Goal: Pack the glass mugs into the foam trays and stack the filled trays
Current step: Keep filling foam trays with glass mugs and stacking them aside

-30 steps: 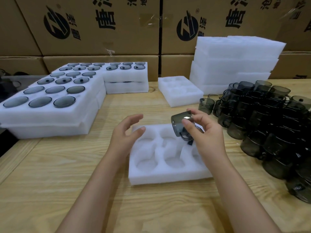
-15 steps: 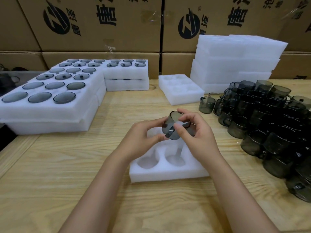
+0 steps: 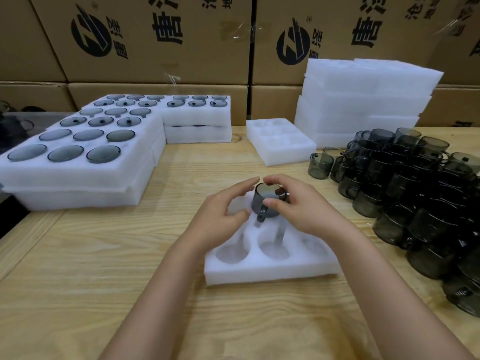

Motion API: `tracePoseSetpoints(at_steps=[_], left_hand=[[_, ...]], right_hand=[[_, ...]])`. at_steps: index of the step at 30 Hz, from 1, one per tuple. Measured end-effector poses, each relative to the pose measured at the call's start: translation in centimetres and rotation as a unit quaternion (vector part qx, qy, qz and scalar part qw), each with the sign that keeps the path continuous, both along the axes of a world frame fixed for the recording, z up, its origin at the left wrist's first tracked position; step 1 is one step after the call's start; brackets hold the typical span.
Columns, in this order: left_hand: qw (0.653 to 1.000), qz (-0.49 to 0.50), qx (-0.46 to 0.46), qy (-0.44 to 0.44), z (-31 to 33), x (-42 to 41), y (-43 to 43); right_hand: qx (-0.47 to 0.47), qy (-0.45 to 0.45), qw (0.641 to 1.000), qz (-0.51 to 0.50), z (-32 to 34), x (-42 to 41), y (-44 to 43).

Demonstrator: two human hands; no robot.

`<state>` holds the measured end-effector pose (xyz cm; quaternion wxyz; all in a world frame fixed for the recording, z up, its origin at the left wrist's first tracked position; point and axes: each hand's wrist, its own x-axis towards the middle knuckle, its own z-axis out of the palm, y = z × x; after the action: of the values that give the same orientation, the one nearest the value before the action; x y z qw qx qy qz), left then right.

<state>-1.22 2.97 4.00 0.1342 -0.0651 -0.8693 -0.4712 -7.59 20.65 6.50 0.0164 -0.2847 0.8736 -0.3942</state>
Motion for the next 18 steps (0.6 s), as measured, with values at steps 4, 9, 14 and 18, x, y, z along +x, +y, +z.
tracePoseSetpoints(at_steps=[4, 9, 14, 18], left_hand=[[1.0, -0.023, 0.019, -0.008, -0.2, -0.2, 0.0], [1.0, -0.02, 0.012, -0.007, 0.0, 0.0, 0.1], [0.998, -0.001, -0.054, 0.019, -0.2, -0.2, 0.2], [0.992, 0.119, -0.011, 0.046, -0.8, -0.8, 0.2]], right_hand=[[0.074, 0.016, 0.997, 0.007, 0.0, -0.1, -0.4], [0.017, -0.005, 1.0, -0.012, 0.5, -1.3, -1.3], [0.232, 0.005, 0.972, -0.017, -1.1, -2.4, -4.1], [0.331, 0.046, 0.942, -0.037, -2.5, -2.5, -4.4]])
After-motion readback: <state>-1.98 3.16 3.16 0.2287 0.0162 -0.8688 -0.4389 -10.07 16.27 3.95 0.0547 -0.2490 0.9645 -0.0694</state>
